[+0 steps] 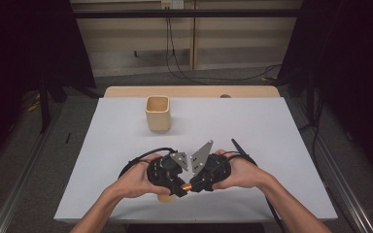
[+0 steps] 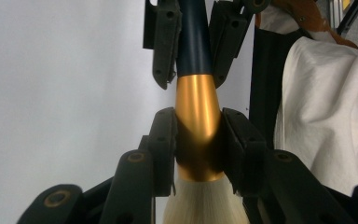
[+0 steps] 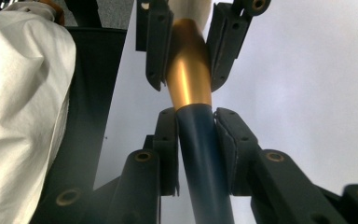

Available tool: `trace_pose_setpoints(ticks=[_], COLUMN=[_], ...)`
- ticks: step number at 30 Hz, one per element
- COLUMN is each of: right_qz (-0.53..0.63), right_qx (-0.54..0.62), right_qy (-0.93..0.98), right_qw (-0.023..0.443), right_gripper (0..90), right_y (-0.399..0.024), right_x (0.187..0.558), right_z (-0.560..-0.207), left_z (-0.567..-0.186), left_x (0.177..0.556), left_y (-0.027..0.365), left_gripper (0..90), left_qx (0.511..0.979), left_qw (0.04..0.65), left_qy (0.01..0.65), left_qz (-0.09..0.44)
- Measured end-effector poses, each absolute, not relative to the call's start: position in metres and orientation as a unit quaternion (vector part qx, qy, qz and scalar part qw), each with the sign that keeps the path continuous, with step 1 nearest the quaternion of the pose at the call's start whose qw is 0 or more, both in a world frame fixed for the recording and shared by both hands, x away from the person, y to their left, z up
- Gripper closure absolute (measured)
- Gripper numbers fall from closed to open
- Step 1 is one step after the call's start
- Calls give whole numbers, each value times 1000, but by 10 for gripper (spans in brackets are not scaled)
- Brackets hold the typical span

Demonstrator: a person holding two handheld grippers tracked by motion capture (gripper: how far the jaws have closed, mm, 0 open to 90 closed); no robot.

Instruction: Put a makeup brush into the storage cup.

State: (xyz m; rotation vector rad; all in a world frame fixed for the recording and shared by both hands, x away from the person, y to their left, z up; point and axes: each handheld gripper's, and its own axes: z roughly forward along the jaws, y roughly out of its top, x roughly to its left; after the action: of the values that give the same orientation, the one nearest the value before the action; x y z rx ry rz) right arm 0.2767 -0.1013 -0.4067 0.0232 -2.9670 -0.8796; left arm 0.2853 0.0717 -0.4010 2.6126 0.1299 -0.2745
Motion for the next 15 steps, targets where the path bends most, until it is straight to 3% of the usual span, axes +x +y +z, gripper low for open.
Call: trace_pose_setpoints(ticks=[11,15], right_qz=[-280,-272], right_qx=[2,-3], right_qy=[-959,-961], right_qw=[44,46], right_gripper=[745,745], right_y=[-102,-105], right_x=[278,279], right_z=[-408,-409], left_z=[-402,-402], left_x=[287,288], left_y=[73,75], left_gripper=[656,561], left_qx=[959,954], left_qw=[258,272], left_qy=[56,75], left_qz=[-105,-102])
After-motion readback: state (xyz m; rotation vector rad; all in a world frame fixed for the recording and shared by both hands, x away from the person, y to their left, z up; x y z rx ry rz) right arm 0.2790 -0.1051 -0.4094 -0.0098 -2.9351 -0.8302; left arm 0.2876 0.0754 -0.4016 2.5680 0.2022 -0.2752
